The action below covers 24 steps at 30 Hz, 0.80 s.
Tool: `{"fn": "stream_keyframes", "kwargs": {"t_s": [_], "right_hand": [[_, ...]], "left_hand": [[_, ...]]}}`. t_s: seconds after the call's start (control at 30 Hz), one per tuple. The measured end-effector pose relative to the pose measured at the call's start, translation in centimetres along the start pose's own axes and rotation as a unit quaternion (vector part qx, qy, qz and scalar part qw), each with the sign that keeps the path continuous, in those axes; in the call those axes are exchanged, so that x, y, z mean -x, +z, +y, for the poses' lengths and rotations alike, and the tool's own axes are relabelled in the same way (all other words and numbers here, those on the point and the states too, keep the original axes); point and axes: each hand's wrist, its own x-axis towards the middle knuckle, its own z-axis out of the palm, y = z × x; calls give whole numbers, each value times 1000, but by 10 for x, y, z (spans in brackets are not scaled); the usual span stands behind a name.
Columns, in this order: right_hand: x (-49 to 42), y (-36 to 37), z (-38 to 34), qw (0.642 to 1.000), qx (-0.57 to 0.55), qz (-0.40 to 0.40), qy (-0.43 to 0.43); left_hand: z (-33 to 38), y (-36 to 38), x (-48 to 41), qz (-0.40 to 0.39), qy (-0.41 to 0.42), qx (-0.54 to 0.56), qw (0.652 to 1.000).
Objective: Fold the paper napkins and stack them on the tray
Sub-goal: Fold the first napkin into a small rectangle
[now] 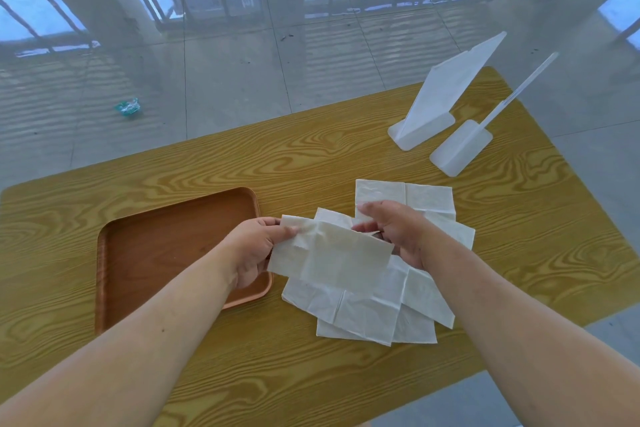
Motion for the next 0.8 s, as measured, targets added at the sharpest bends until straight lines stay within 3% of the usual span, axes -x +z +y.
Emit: {"fn": "stream_keyframes", "kwargs": {"t_s": [0.13,0.27,0.37,0.43,0.53,0.67,0.73,0.8], "right_hand": [[0,0,5,993,112,19,-21],[4,2,0,990,132,3,-47],[10,14,-2,947,192,182,-180],[19,26,-6,915,182,234,-274],[30,40,-5,879,255,160,-370],[34,52,1,804,439,90,-391],[31,57,-1,803,434,111,-394],[29,59,-8,837,358,144,-388]], "left_hand": [[3,-3,2,6,4,42,999],[7,-2,8,-33,13,95,995],[11,1,11,-45,19,157,986],[15,6,13,-54,24,193,979],[22,13,16,-68,27,249,966],[33,22,20,-75,50,275,957],[36,26,23,-81,51,269,958],[37,30,25,-83,51,255,962]]}}
